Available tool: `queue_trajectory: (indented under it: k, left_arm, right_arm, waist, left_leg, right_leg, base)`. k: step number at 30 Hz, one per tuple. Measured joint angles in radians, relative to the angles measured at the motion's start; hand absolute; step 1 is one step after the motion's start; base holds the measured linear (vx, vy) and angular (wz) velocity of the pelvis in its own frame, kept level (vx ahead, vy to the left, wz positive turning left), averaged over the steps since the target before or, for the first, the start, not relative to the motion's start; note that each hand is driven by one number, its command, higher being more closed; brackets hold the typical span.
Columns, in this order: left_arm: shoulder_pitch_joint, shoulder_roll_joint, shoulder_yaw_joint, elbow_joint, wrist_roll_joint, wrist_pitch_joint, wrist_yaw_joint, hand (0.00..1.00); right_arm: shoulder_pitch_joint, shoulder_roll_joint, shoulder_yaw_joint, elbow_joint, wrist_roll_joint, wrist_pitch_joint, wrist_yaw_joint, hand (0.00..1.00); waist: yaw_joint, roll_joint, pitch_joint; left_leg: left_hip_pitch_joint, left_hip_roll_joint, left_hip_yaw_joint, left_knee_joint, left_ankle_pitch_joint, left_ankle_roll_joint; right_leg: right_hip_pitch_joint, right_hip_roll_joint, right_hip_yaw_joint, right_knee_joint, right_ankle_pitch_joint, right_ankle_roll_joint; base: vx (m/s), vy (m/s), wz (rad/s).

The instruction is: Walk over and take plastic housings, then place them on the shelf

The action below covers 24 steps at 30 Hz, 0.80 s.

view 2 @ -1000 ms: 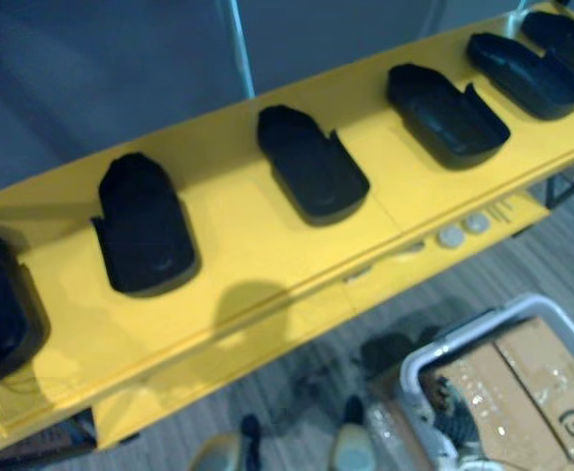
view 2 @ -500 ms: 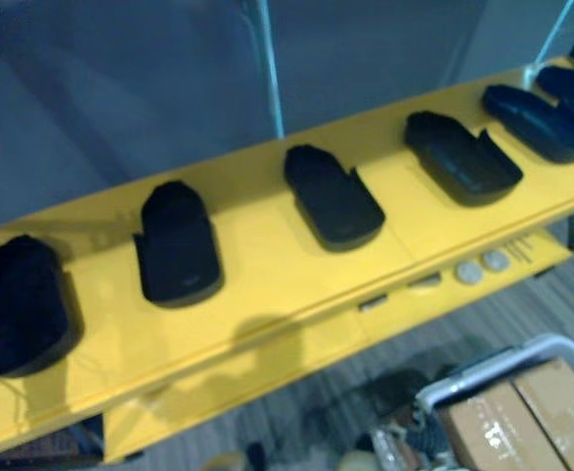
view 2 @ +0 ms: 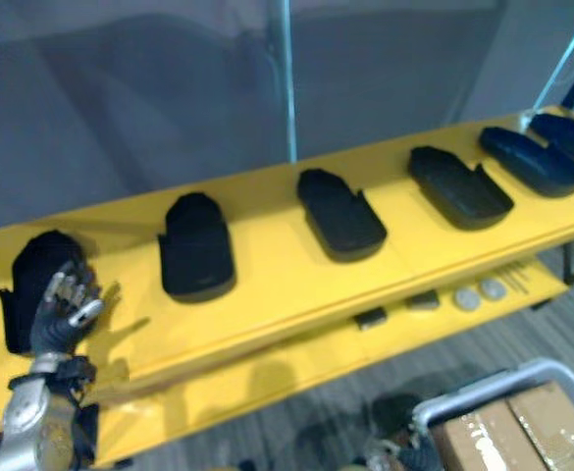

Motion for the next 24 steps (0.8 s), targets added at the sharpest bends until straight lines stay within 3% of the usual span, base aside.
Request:
queue_trajectory:
  k: [6,16,24]
  left_arm:
    - [0.001,-0.026,-0.03,0.069,0.014,-0.003,0.034,0.0]
    - [-0.028,-0.028,-0.034,0.126,0.09,0.027,0.174,0.0]
    - [-0.032,-0.063,-0.033,0.131,0.096,0.005,0.286,0.0]
  right_arm:
    - [0.0,0.0,-0.001,0.011,0.001,0.001,0.02,0.0]
    - [-0.005,0.001,0.002,0.011,0.022,0.002,0.022,0.0]
    - [0.002,0.001,0.004,0.011,0.022,0.011,0.021,0.0]
  waist:
    - [-0.001,-0.007,-0.005]
    - [-0.007,-0.009,-0.007]
    - [-0.027,-0.016,-0.011]
  left_leg:
    - [0.013,-0.004,0.003,-0.019,0.005,0.0]
    - [0.029,-0.004,0.011,-0.026,0.005,0.0]
    - [0.029,-0.005,0.013,-0.028,0.009,0.002]
  right_leg:
    - [0.003,-0.003,0.002,-0.005,0.0,0.0]
    - [0.005,-0.004,0.004,0.0,0.003,0.005]
    - [0.005,-0.007,0.006,0.005,-0.004,0.002]
  base:
    - [0.01,0.003,0.0]
    - [0.01,0.006,-0.01]
    - [-0.03,0.001,-0.01]
